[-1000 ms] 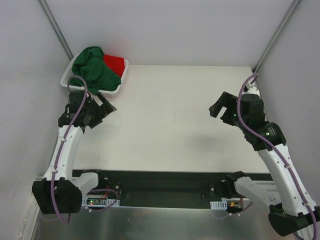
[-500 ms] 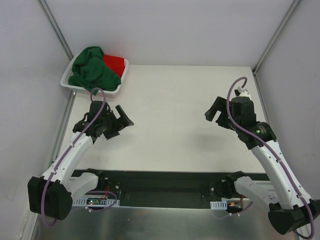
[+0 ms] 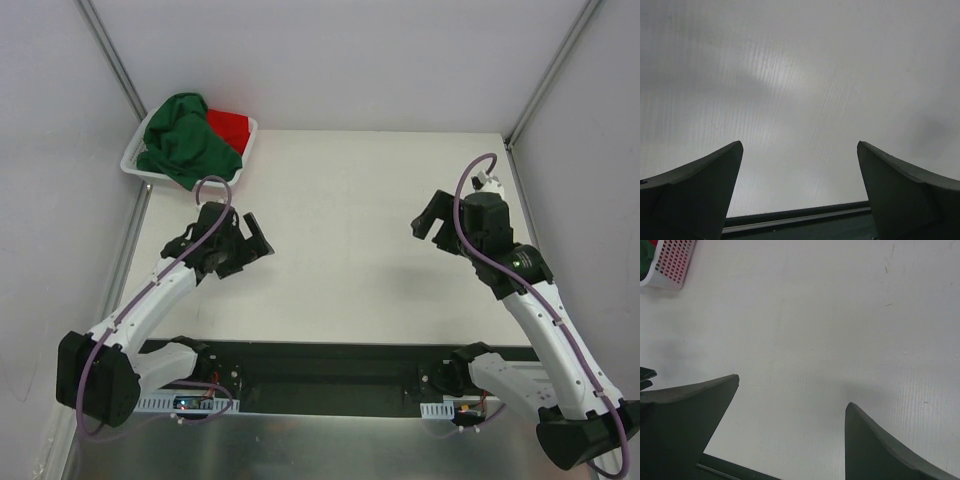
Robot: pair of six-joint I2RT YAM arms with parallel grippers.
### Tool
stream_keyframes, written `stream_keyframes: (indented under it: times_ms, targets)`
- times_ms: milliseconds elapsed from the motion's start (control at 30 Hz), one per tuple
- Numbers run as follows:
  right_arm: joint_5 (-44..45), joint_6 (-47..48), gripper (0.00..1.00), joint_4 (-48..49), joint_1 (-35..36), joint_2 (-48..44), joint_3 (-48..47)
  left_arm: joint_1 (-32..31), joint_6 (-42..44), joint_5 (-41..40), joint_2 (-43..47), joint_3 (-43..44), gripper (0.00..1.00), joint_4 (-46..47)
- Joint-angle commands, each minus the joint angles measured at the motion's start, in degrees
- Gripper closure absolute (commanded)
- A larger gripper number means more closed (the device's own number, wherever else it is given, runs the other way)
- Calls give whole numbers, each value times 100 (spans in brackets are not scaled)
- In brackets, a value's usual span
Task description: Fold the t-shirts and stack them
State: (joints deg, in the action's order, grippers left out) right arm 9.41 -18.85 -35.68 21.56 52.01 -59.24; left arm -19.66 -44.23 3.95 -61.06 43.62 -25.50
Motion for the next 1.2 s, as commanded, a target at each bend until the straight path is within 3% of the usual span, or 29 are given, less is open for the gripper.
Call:
stream_keyframes:
  times_ms: [0,200,500,800,1167]
  targets:
    - [105,-40,4,237,-12,-182,-17,32,388,-507,-336,541,1,177]
    - [52,83,4,404,-3,-148,124,779,582,-447,-916,1612,1,273]
    - [96,136,4,255,-12,-138,-87,1702,731,-105,-1646,2414,1,299]
    - [96,145,4,35,-12,-165,-245,1878,819,70,-2077,2784,1,370]
    - [-71,171,4,17,-12,-42,-491,2106,1030,194,-1655,2547,2,431]
